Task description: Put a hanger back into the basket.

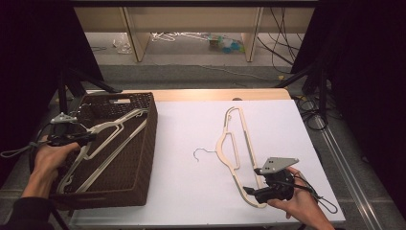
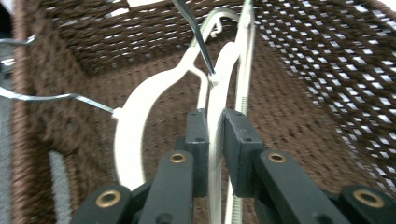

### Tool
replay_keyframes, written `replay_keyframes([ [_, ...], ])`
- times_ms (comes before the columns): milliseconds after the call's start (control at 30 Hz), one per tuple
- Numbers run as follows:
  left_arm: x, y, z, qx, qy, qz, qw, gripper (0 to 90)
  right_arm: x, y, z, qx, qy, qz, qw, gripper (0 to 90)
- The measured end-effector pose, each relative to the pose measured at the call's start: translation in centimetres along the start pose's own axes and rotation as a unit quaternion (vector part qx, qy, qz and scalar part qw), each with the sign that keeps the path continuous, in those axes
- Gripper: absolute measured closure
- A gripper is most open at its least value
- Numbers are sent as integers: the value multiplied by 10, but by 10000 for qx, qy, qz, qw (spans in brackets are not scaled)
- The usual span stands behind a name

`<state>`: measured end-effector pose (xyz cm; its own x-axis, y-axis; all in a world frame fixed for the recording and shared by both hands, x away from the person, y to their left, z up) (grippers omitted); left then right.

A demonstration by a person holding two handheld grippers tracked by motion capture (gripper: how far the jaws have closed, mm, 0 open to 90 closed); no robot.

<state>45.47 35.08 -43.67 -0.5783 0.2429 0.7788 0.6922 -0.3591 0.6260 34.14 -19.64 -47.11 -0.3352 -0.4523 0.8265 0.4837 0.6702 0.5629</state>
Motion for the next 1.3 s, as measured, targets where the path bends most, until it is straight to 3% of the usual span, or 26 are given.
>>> replay_keyframes([
  [100, -1, -7, 6, 247, 153, 101, 9995, 790, -1, 1, 0, -13, -49, -62, 10000, 287],
  [167, -4, -10, 11, 227, 205, 102, 9995, 784, -2, 0, 1, -33, -32, -49, 10000, 287],
  [200, -5, -13, 12, 365, 229, 81, 9990, 781, -2, 0, 0, -30, -34, -53, 10000, 287],
  [233, -5, -15, 16, 269, 249, 115, 9993, 779, -2, 0, 0, -30, -32, -51, 10000, 287],
  [267, -6, -17, 15, 466, 252, 81, 9986, 777, -2, 0, 0, -28, -43, -59, 10000, 287],
  [300, -7, -19, 16, 494, 266, 95, 9984, 776, -2, 0, 0, -24, -49, -61, 10000, 286],
  [367, -9, -22, 20, 379, 233, 109, 9989, 769, -2, 0, 0, -19, -38, -49, 10000, 285],
  [400, -9, -24, 21, 487, 262, 135, 9984, 767, -2, 0, -1, 4, -51, -59, 10000, 285],
  [433, -10, -25, 24, 343, 217, 130, 9991, 766, -3, 0, 0, -23, -45, -43, 10000, 285],
  [467, -11, -26, 23, 534, 222, 85, 9983, 765, -3, 0, 0, -24, -38, -39, 10000, 285],
  [600, -11, -27, 23, 493, 334, 190, 9980, 746, -2, 0, 1, -35, -28, -35, 10000, 284],
  [667, -10, -28, 22, 784, 494, 193, 9955, 706, -3, 0, -1, -1, -53, -54, 10000, 283],
  [700, -9, -28, 25, 524, 483, 200, 9973, 703, -3, 0, -1, 9, -55, -56, 10000, 283],
  [733, -8, -28, 22, 814, 547, 179, 9950, 688, -2, 0, 0, -38, -50, -41, 10000, 283],
  [800, -4, -27, 20, 851, 625, 112, 9943, 661, -2, 0, 0, -34, -48, -42, 10000, 283],
  [867, -1, -24, 17, 765, 595, 22, 9953, 646, -3, 0, 0, -28, -48, -40, 10000, 283],
  [900, 1, -23, 12, 919, 611, -7, 9939, 633, -3, 0, 0, -30, -47, -34, 10000, 283],
  [933, 3, -22, 10, 748, 567, -11, 9956, 614, -3, 0, 0, -9, -47, -44, 10000, 283],
  [1033, 11, -15, -6, 692, 475, -176, 9963, 548, -3, 0, 0, -27, -49, -46, 10000, 283],
  [1167, 21, -2, -29, 793, 287, -621, 9945, 455, -3, 0, 0, -37, -62, -57, 10000, 283],
  [1300, 33, 6, -57, 617, 130, -872, 9942, 384, -3, 0, 0, -46, -60, -53, 10000, 282],
])
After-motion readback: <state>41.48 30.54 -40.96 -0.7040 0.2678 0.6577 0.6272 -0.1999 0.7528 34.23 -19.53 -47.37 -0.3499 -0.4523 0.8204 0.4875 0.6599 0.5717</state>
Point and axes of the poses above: each handheld gripper's, and its own axes: x roughly backward along the jaws, y roughly out of its top, z roughly to its left, the point moved 7 cm from there along -x, roughly forward along the jaws, and after that the axes turned 9 degrees about z, right-handed, at the moved point
